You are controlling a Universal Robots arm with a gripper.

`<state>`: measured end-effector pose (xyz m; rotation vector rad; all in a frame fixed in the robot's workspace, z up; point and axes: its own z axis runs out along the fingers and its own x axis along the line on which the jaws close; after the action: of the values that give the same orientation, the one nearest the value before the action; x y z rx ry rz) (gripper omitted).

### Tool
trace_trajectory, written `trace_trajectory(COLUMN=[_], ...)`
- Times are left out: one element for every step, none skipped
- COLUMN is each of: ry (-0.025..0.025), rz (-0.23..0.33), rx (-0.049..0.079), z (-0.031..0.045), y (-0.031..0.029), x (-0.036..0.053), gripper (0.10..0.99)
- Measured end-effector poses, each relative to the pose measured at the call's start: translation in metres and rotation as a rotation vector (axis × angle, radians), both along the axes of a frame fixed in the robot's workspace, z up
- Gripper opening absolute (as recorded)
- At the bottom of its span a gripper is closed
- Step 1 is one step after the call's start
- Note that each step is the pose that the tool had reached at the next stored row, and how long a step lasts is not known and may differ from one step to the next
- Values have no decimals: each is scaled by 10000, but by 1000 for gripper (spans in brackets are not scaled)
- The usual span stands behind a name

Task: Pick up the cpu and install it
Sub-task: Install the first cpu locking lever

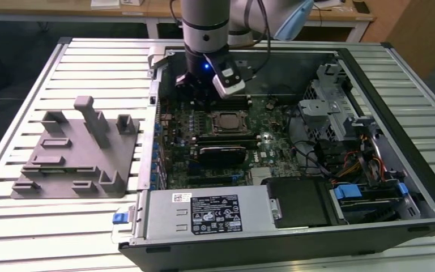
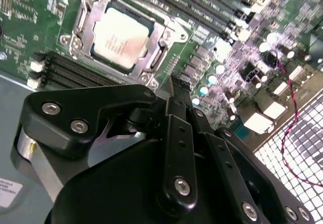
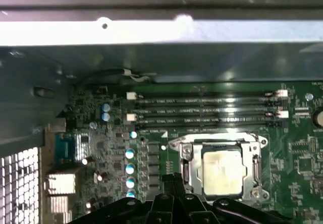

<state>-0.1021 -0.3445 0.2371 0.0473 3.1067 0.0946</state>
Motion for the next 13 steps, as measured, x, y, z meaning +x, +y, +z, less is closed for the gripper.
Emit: trace_trajectory(ry=[0,1,1,1,0,0,0,2,1,1,0,1,1], rz=[0,0,0,0,0,2,1,0,1,1,1,-1,-1], rx=[90,178,275,365,464,578,705,824,927,1019,1109,1217,1318], z=[-1,-2,-4,-6,-7,-8,-9,-9,-10,-11,-11,-12,-12], y=[-1,-1,-2,-3,-3,-5,-6,-7,-9,-10,-11,-12,-13], x=[-10,-21,-33,-45,-56,-66,-77,-88,-97,-106,-113,-120,-123], gripper=[106,106,106,106,106,106,106,106,106,106,106,106,106])
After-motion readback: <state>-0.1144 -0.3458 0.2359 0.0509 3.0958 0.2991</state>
